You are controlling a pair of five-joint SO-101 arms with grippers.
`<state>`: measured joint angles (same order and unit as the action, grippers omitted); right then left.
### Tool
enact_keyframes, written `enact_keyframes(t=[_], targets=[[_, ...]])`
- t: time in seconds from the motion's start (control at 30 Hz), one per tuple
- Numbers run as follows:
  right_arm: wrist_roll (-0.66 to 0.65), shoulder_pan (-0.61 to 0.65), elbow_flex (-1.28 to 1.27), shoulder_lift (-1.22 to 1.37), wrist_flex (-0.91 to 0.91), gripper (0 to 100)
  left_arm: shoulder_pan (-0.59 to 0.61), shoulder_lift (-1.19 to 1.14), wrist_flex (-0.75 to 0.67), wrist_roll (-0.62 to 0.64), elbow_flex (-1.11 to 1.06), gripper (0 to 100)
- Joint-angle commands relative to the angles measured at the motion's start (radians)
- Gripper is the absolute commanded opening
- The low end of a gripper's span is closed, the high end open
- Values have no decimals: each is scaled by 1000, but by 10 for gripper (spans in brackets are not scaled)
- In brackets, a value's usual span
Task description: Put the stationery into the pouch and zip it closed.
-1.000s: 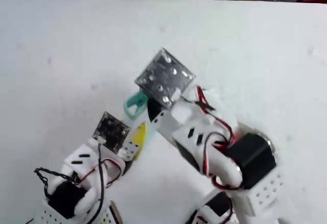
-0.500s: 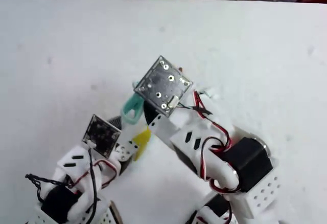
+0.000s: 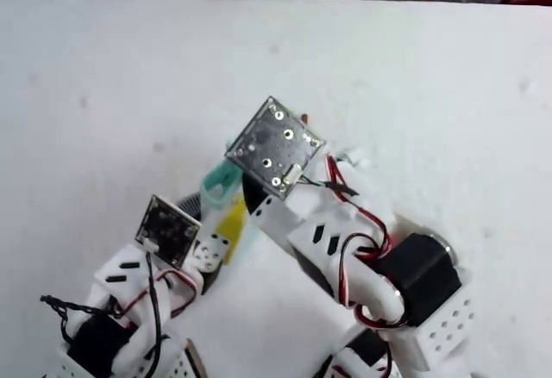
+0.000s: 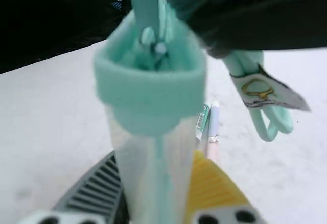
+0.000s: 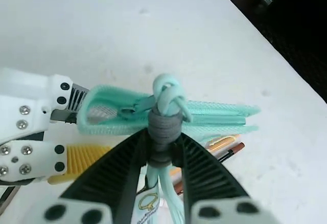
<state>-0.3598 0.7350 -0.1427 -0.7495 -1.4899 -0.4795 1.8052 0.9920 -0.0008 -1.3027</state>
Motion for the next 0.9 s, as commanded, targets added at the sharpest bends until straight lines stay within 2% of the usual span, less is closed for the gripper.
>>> enact_keyframes(t=[0.0, 0.27, 0.43, 0.57, 0.77, 0.87], targets=[[-14, 8, 29, -2, -12, 17, -16, 19, -6, -3, 94, 24], [-20, -22, 118, 8, 79, 17, -16, 19, 37, -3, 92, 22], [-135, -99, 118, 10, 145, 17, -16, 19, 41, -3, 94, 22], [-149, -185, 118, 10, 165, 17, -16, 19, 43, -3, 92, 22], [-152, -216, 118, 10, 166, 17, -16, 19, 52, -37, 92, 22], [-201, -259, 86, 33, 202, 17, -16, 19, 64, -40, 92, 22]])
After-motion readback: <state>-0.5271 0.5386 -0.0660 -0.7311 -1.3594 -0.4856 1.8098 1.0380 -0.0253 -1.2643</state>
